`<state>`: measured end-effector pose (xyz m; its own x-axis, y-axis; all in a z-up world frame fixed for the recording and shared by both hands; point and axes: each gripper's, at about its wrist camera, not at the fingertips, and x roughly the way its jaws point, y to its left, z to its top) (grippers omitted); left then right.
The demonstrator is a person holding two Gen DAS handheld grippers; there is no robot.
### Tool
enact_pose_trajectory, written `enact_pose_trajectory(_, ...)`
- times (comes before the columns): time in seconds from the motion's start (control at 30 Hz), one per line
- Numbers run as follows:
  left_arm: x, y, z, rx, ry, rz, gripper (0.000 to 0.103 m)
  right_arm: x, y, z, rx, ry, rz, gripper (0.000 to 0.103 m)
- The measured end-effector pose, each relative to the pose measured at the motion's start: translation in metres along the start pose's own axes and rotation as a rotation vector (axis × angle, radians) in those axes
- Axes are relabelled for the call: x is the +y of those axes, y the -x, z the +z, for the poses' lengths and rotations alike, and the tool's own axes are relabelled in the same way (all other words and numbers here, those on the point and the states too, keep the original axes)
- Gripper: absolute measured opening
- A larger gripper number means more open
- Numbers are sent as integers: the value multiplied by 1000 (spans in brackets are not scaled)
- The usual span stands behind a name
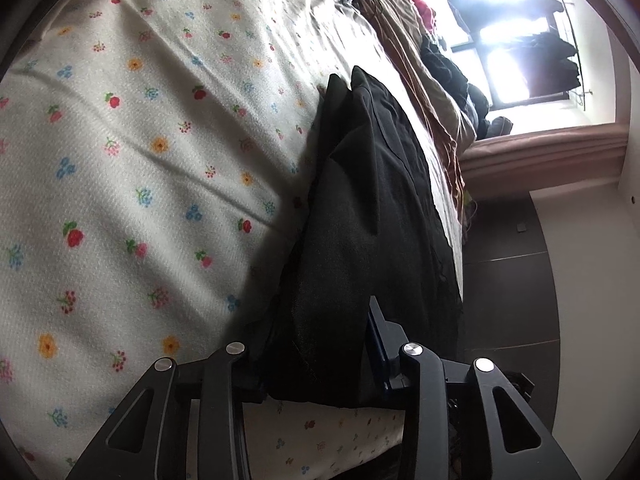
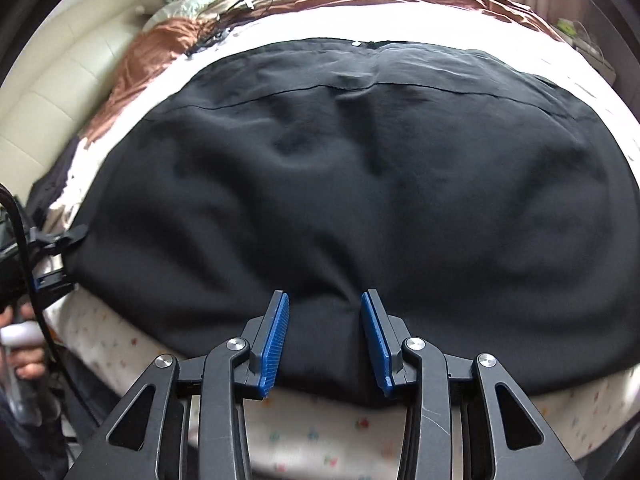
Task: Fold large clothes
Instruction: 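Close both tools on the folded end of the jacket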
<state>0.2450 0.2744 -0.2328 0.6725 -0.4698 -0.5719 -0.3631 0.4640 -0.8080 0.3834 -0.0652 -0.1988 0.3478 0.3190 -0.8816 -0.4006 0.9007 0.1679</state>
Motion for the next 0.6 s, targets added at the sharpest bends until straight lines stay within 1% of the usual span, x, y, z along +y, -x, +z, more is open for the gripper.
enact_pose_trajectory(0.03, 0, 1, -1, -3, 4, -5, 39, 1, -5, 6, 2, 2, -7, 38)
enact_pose_trajectory(0.1, 3, 1, -1, -7, 10, -11, 39, 1, -12, 18, 2, 3, -21, 33)
enact_pose_trajectory(0.13, 3, 1, -1, -9, 14, -9, 39, 0, -15, 26, 3, -3, -29, 31)
enact_pose_trajectory(0.2, 4, 1, -1, -12, 27, -1, 39, -1, -22, 40, 3, -19, -38, 23)
enact_pose_trajectory(0.27, 3, 1, -2, -15, 35, 11, 39, -5, -25, 53, 0, -41, -45, 20)
enact_pose_trajectory(0.4, 4, 1, -4, -26, 59, 28, 39, -15, -37, 85, -6, -77, -57, 19)
enact_pose_trajectory(0.6, 5, 2, -7, -37, 106, 38, 39, -22, -52, 122, -19, -101, -90, 19)
